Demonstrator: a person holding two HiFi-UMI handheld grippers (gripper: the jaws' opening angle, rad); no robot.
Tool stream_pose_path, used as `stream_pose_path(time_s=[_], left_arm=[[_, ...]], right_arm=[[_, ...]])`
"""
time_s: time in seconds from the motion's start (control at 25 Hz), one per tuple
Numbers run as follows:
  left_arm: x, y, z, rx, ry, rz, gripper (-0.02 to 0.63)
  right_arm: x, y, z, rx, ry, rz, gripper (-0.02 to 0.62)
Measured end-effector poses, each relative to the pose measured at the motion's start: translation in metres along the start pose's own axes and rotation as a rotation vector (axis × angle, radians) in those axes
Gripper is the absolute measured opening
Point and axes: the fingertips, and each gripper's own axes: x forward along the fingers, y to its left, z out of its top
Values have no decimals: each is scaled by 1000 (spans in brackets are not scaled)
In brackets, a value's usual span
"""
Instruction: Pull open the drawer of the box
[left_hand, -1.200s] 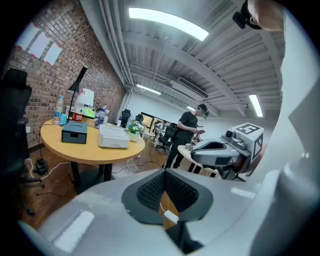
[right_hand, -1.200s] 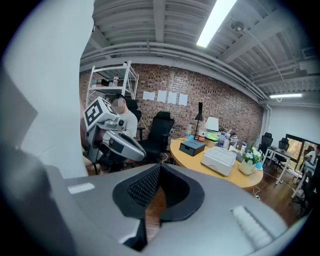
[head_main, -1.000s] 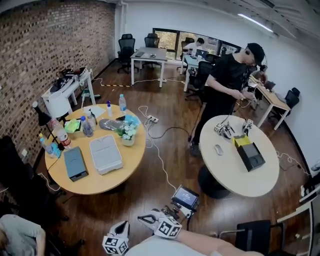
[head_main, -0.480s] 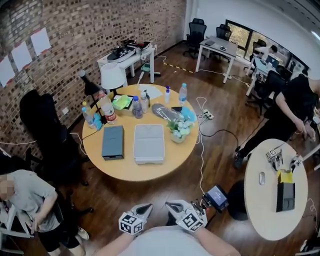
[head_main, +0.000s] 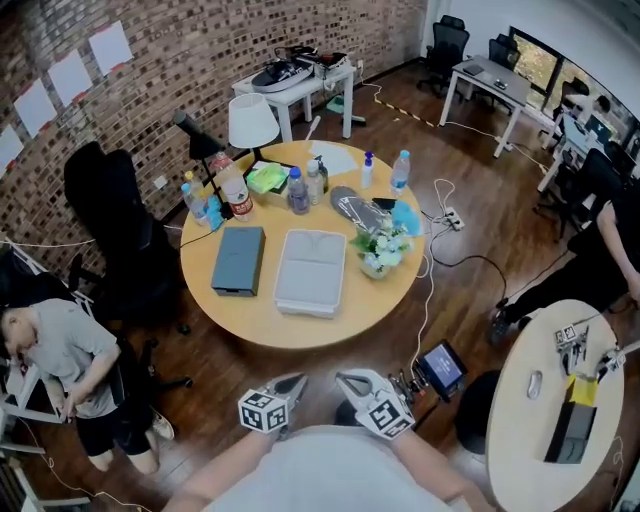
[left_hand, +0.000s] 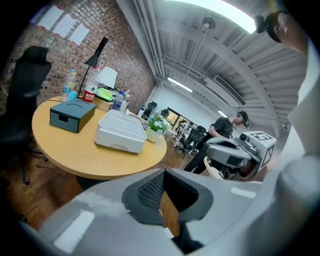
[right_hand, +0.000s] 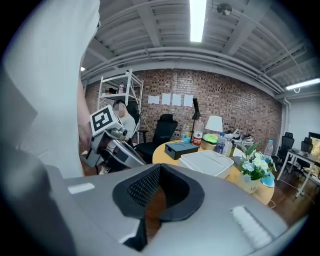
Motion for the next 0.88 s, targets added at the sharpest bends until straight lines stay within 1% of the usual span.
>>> stream_pose_path(time_s=[0.24,0.32,0.4,0.56,0.64,0.72,0.8,0.88], left_arm=[[26,11,5,-159,-71,78,6],[27,14,5,-205,-92,106,6],[28,15,5,-233,-101,120,6],[37,16,19,-261,-126,123,6],[40,17,26,-305,-155,124,6],[41,19,29,-364,-177,125,6],[47,19,29,-417,-189,105,6],[55,18,27,-440,-179,78,6]], right_arm=[[-6,-20,-11,-57,7,80,5],[-8,-22,-12,-61,-6,96,5],[-10,-25,-14,-53,-24,98,5],[-11,-42,-21,-50,-26,83,5],[-10,-45,-20,-39,-29,90,5],[-12,-43,-25,-40,-9,98,5],[-12,-44,-30,-48,13,101,5],[-9,-47,-32,-47,18,103,5]])
